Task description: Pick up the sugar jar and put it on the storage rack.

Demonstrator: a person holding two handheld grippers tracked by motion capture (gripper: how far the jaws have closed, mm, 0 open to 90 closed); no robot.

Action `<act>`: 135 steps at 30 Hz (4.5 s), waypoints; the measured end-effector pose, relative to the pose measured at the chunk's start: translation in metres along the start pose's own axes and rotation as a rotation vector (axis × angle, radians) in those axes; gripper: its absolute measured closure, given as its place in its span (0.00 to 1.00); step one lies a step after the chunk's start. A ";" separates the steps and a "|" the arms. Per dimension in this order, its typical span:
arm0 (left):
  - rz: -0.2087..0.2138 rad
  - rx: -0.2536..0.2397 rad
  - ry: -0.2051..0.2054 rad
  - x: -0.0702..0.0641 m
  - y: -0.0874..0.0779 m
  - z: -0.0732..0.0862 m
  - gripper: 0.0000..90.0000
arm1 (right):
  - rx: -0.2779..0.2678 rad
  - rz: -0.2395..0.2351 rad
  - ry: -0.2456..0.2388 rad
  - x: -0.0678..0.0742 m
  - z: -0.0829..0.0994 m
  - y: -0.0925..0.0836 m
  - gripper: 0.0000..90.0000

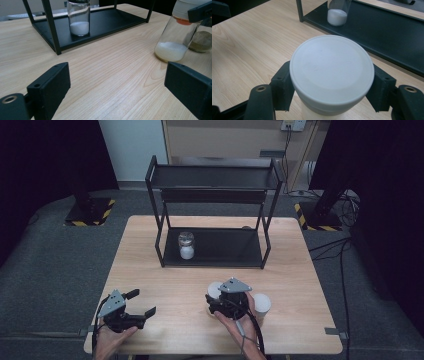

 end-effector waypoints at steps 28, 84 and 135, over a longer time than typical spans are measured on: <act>0.003 0.000 -0.003 0.001 0.000 0.000 0.06 | 0.022 -0.018 -0.004 -0.004 -0.050 -0.002 0.38; 0.012 -0.005 -0.009 0.003 0.000 0.001 0.07 | 0.057 0.189 0.066 -0.038 -0.151 0.113 0.38; 0.010 0.001 -0.001 0.003 0.000 0.001 0.07 | 0.108 0.224 0.134 -0.047 -0.127 0.167 0.37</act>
Point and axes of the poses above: each handheld gripper's, and its own axes: y roughly forward along the jaws, z roughly out of its underside, x roughly to its left, the point moved 8 cm from there along y, roughly forward along the jaws, and after that the axes turned 12 degrees about z, right-handed, at the moved point
